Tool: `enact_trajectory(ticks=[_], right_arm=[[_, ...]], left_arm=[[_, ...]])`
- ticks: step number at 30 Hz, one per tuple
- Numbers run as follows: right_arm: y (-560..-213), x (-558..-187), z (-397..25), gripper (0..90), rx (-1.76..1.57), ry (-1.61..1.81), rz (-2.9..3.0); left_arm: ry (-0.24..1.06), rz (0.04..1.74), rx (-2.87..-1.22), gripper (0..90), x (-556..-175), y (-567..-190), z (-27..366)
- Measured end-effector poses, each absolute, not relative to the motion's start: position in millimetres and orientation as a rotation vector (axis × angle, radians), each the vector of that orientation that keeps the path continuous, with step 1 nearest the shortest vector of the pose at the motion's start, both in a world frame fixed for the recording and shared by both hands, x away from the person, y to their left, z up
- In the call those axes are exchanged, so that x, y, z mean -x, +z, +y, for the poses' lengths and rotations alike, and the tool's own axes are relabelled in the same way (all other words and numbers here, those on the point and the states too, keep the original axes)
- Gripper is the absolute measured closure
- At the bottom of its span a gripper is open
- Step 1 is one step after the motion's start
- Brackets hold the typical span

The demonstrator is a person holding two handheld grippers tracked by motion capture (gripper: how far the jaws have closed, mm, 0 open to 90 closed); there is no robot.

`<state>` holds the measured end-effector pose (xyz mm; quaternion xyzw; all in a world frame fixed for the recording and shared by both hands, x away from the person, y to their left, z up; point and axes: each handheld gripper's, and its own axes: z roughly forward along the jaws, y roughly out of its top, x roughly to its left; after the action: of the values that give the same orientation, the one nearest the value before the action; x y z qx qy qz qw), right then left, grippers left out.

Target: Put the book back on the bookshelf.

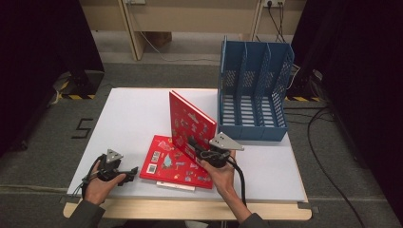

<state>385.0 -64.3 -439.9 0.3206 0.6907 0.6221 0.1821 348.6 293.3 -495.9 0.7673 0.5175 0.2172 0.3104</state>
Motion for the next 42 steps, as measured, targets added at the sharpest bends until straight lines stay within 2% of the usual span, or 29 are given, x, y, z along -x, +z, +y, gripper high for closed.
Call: enact_trajectory(ticks=[11,42], right_arm=[[-439.2,-385.5,-62.9,78.2,-0.847,1.712,1.932],[-413.9,-376.3,-88.2,79.3,-0.816,1.731,1.911]], left_arm=[[0.573,1.364,-2.027,15.7,-348.9,-496.0,293.4],[0.586,1.365,-2.022,16.0,-349.2,-494.4,296.2]])
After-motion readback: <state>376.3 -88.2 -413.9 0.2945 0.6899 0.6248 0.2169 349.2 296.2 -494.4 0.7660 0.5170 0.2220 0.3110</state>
